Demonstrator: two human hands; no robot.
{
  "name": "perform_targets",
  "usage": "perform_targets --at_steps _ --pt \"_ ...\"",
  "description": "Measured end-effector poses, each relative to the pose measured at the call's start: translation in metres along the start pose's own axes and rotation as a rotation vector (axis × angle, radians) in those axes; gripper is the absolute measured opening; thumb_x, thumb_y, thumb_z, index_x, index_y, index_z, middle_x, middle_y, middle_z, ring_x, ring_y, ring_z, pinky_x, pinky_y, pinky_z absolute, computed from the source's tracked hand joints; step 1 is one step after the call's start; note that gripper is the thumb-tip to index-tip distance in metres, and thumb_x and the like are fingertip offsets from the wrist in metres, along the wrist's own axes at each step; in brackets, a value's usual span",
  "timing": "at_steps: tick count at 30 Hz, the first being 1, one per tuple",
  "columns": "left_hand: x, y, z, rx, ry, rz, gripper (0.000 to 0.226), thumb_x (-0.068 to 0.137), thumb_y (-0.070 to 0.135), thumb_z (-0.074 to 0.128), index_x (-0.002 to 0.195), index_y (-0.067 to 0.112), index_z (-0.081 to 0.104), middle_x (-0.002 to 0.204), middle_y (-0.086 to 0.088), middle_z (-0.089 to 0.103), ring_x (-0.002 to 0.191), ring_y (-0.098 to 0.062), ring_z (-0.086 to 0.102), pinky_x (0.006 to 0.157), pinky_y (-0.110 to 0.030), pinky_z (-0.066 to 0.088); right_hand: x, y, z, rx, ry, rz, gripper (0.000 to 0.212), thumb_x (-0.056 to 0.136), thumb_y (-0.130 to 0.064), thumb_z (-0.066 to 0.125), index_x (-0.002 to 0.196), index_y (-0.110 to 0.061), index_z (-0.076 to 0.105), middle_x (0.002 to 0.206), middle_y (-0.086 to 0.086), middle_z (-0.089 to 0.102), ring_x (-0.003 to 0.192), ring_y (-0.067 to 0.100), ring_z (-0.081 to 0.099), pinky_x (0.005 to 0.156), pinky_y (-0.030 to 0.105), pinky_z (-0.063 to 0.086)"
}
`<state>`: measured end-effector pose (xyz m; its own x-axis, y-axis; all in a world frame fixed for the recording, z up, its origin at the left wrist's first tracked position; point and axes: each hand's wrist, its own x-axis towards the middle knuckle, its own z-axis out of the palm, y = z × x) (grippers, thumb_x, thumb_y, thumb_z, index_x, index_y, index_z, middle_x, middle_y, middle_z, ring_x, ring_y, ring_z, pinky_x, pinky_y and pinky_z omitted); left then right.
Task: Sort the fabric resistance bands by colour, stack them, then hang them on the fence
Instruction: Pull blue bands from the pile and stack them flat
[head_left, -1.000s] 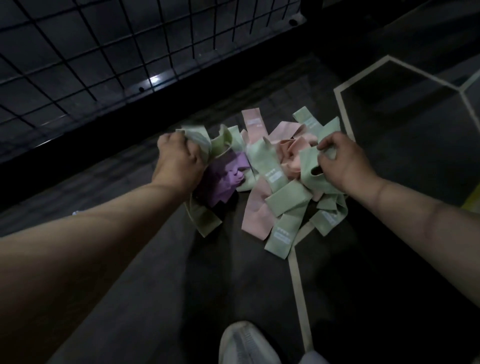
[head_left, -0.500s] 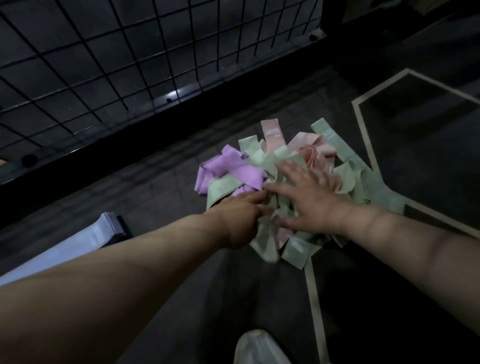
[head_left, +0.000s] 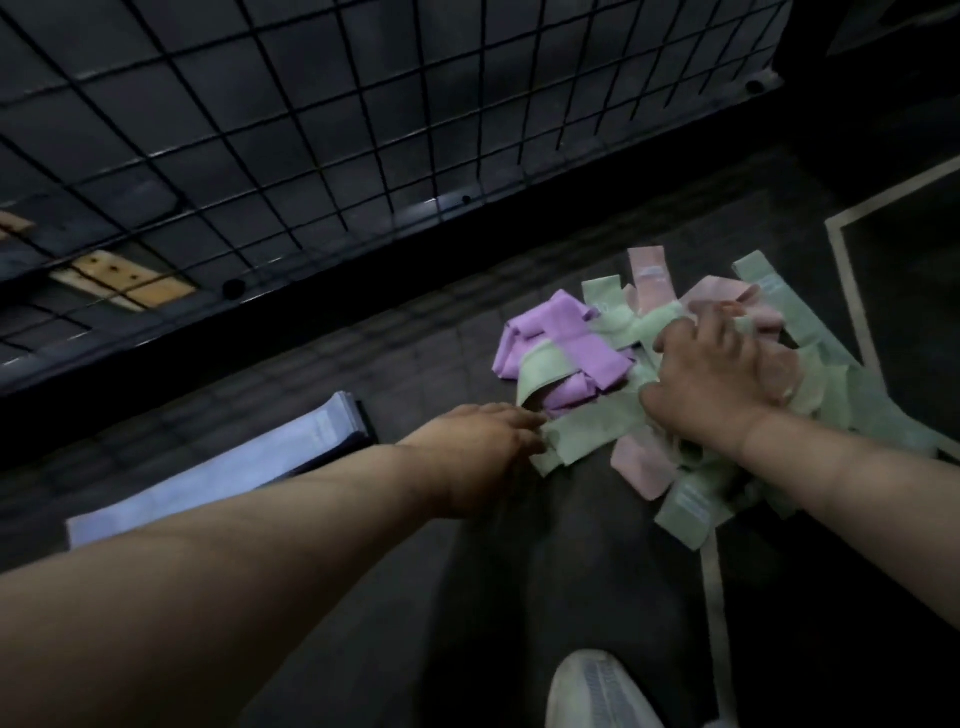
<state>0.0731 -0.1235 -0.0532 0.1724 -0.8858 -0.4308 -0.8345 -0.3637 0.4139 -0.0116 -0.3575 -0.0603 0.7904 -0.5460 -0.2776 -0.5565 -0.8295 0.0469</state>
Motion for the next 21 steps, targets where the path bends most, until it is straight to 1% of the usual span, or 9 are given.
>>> perform_targets --at_steps 2,4,6,8,11,13,16,17,21 --pt "-0.020 -0.009 0.001 0.002 0.018 -0.053 0.052 0.095 0.034 0.053 0.147 0.033 0.042 0.157 0.008 0.031 0.143 -0.016 0.030 0.116 -0.033 0.028 -0.007 -0.022 0.001 0.253 0.149 -0.142 0.041 0.076 -0.022 0.065 0.113 -0.012 0.052 0.139 0.015 0.036 0.131 0.034 0.035 0.105 0.044 0.027" --pt "-0.041 -0.019 0.002 0.017 0.036 -0.128 0.052 0.095 0.030 0.054 0.145 0.034 0.043 0.154 0.008 0.035 0.140 -0.017 0.035 0.114 -0.034 0.030 -0.015 -0.052 -0.001 0.418 0.220 -0.344 0.032 0.075 -0.024 0.056 0.104 -0.011 0.056 0.125 0.013 0.048 0.119 0.035 0.047 0.099 0.044 0.034" --pt "-0.067 -0.031 0.004 0.023 0.048 -0.204 0.049 0.092 0.023 0.053 0.141 0.032 0.047 0.150 0.006 0.039 0.135 -0.020 0.041 0.110 -0.035 0.035 -0.020 -0.084 0.001 0.471 0.229 -0.547 0.027 0.079 -0.026 0.050 0.098 -0.009 0.059 0.108 0.011 0.056 0.103 0.034 0.055 0.091 0.046 0.045" --pt "-0.093 -0.044 0.008 0.023 0.055 -0.283 0.044 0.089 0.023 0.053 0.132 0.031 0.053 0.141 0.005 0.046 0.125 -0.024 0.050 0.102 -0.038 0.042 -0.024 -0.118 0.005 0.518 0.120 -0.619 0.019 0.087 -0.024 0.054 0.098 -0.010 0.060 0.101 0.008 0.057 0.097 0.028 0.057 0.089 0.042 0.046" --pt "-0.140 -0.061 0.015 -0.017 0.082 -0.468 0.036 0.089 0.024 0.051 0.124 0.031 0.057 0.129 0.003 0.050 0.112 -0.028 0.056 0.094 -0.037 0.046 -0.033 -0.175 0.007 0.566 -0.138 -0.519 0.015 0.094 -0.027 0.059 0.104 -0.016 0.059 0.108 0.002 0.053 0.099 0.016 0.054 0.092 0.028 0.041" --pt "-0.168 -0.068 0.018 -0.061 0.110 -0.606 0.037 0.091 0.023 0.049 0.126 0.031 0.056 0.131 0.002 0.048 0.110 -0.031 0.056 0.090 -0.035 0.046 -0.037 -0.207 0.007 0.588 -0.259 -0.419 0.016 0.095 -0.032 0.059 0.101 -0.018 0.058 0.109 0.003 0.053 0.098 0.016 0.053 0.087 0.022 0.036" --pt "-0.215 -0.083 0.017 -0.108 0.133 -0.785 0.037 0.096 0.027 0.049 0.133 0.030 0.051 0.138 0.003 0.042 0.118 -0.029 0.052 0.086 -0.034 0.040 -0.045 -0.248 0.006 0.663 -0.410 -0.240 0.023 0.095 -0.039 0.059 0.098 -0.016 0.056 0.106 0.003 0.056 0.095 0.018 0.052 0.081 0.022 0.034" --pt "-0.230 -0.089 0.016 -0.102 0.126 -0.818 0.038 0.096 0.029 0.049 0.134 0.029 0.049 0.139 0.003 0.041 0.120 -0.028 0.051 0.089 -0.034 0.040 -0.046 -0.258 0.005 0.660 -0.434 -0.214 0.027 0.095 -0.039 0.058 0.101 -0.013 0.059 0.105 0.004 0.057 0.096 0.019 0.053 0.080 0.022 0.035" --pt "-0.275 -0.125 0.009 -0.093 0.037 -0.925 0.040 0.094 0.029 0.050 0.135 0.028 0.049 0.139 -0.003 0.042 0.124 -0.029 0.050 0.098 -0.038 0.043 -0.046 -0.278 -0.008 0.487 -0.463 -0.248 0.035 0.094 -0.038 0.059 0.098 -0.006 0.072 0.098 0.010 0.068 0.097 0.026 0.064 0.073 0.024 0.038"
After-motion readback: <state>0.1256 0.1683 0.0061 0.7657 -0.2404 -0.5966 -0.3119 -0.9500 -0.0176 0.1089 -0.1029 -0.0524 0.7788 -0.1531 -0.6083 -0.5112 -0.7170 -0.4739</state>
